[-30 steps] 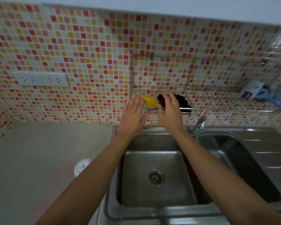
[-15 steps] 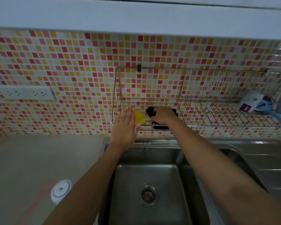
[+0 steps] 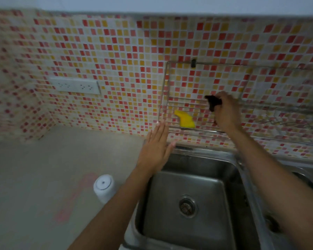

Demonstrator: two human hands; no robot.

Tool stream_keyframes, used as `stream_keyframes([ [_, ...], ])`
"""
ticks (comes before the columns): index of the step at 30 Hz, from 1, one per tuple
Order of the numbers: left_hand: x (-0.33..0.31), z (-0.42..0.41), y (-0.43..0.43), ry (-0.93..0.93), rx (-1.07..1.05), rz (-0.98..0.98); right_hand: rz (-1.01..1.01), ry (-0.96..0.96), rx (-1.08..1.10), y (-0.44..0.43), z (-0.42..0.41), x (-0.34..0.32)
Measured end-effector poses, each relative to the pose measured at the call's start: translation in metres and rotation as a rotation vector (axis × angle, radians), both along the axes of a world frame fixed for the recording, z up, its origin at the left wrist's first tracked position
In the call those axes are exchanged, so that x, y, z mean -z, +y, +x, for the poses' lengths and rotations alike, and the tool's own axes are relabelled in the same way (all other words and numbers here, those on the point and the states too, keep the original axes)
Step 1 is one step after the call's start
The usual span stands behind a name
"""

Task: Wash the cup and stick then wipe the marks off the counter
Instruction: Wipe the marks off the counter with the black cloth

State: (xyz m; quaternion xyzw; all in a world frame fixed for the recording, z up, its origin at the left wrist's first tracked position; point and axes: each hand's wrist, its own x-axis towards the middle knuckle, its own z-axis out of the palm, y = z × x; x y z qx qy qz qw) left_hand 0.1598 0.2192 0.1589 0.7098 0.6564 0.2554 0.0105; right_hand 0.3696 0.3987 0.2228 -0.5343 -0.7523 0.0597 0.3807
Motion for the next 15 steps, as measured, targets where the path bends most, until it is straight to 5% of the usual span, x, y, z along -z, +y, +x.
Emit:
stream_keyframes([
  [7,0.067,-0.121,-0.091,-0.041,-0.26,-0.169,0.244,0.341,-0.121,-0.129,-0.053,-0.02],
  [15,0.112,-0.176,-0.129,-0.541,-0.085,-0.4,-0.228,0.204,-0.221,-0.213,-0.178,0.119],
])
